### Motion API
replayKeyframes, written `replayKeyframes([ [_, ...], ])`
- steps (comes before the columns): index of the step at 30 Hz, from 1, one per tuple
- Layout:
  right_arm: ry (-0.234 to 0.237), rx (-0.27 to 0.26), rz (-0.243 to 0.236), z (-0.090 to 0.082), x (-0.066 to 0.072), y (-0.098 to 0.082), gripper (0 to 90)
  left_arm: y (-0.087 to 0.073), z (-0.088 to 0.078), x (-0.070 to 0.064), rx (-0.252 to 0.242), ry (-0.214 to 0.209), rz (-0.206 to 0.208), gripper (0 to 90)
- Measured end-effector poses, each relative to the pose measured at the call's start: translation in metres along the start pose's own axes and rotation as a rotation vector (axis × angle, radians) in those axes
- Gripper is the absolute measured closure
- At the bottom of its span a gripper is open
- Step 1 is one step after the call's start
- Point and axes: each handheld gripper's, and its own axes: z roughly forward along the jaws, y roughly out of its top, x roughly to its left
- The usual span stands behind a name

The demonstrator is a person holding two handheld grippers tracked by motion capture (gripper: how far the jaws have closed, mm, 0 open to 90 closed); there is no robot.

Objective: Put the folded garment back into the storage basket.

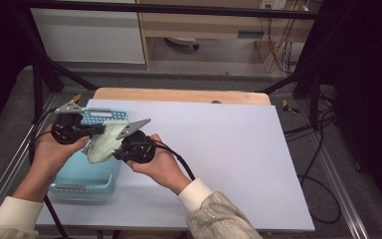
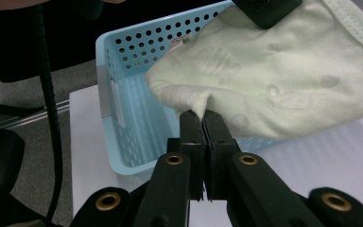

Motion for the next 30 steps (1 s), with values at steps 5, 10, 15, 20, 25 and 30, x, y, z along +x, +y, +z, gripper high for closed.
replayKeyframes([
  [5,0.001,-0.004,-0.004,0.005,0.0,0.0,88.6,-0.002,0.0,0.004,0.007,0.009,-0.004,87.2],
  [10,0.004,-0.007,-0.005,0.01,0.0,0.001,88.5,-0.004,-0.002,0.006,0.009,0.019,-0.006,87.2],
  [15,0.008,-0.011,0.002,0.014,0.0,0.002,88.6,-0.007,-0.003,0.009,0.016,0.024,-0.012,87.2],
  [20,0.016,-0.006,-0.005,0.018,0.001,0.003,88.5,-0.009,-0.004,0.011,0.02,0.025,-0.014,87.2],
  [25,0.019,-0.004,-0.004,0.022,0.003,0.004,88.5,-0.01,-0.005,0.012,0.02,0.03,-0.017,87.2],
  [30,0.024,-0.001,-0.008,0.025,0.005,0.005,88.5,-0.011,-0.006,0.014,0.024,0.032,-0.018,87.1],
])
